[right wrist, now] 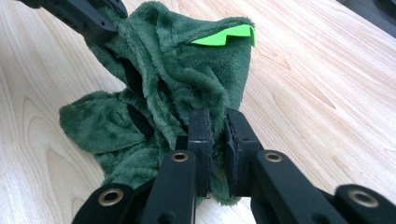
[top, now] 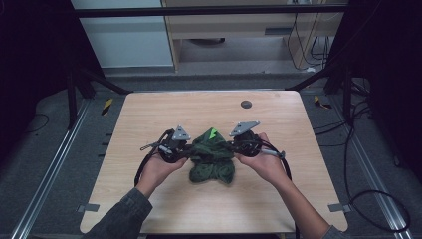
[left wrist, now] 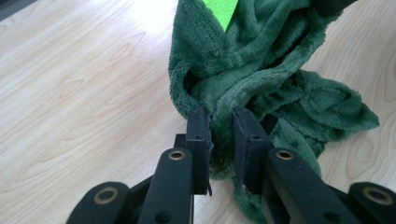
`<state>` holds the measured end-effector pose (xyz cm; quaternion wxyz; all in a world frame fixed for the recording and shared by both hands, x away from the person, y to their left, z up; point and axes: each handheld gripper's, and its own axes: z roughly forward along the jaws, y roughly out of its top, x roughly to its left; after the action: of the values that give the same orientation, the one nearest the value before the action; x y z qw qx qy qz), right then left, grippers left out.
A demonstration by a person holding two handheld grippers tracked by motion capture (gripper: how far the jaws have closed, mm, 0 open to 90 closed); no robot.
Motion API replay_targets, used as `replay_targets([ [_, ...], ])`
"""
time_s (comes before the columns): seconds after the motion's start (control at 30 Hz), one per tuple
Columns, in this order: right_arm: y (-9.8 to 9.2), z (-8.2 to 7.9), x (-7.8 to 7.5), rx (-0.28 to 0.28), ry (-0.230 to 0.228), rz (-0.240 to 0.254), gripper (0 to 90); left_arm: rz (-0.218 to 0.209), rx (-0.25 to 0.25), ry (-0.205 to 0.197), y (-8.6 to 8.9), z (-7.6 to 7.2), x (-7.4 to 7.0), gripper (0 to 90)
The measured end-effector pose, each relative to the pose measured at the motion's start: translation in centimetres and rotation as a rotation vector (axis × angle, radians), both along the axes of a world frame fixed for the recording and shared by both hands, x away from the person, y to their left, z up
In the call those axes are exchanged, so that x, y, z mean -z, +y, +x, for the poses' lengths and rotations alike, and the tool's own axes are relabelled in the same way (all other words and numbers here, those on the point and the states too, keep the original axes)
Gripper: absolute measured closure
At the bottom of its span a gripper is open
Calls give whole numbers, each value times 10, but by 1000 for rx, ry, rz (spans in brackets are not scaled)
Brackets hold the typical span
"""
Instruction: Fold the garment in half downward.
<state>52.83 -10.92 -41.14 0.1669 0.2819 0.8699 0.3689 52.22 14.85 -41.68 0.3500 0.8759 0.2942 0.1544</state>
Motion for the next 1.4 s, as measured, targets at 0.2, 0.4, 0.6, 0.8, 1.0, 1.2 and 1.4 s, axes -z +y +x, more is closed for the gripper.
replay_targets([
  [0.2, 0, -5, 3, -10, 0, -1, 813, -4, 0, 3, 2, -4, 5, 771],
  [0.4, 0, -9, 6, -10, 5, -1, 811, -5, 7, 5, 2, -8, 8, 764],
  [0.6, -1, -13, 8, -13, 8, -1, 803, -15, 10, 9, 2, -11, 10, 757],
  [0.8, -3, -18, 9, -17, 5, -1, 787, -1, 18, 14, 2, -15, 13, 741],
  [1.0, -3, -22, 11, -23, 10, -2, 778, 3, 21, 22, 2, -19, 18, 732],
  [1.2, -5, -26, 14, -25, 15, 0, 765, 6, 25, 21, 3, -22, 21, 724],
  [1.4, -8, -30, 18, -22, 19, 5, 756, 7, 28, 24, 4, -25, 24, 722],
])
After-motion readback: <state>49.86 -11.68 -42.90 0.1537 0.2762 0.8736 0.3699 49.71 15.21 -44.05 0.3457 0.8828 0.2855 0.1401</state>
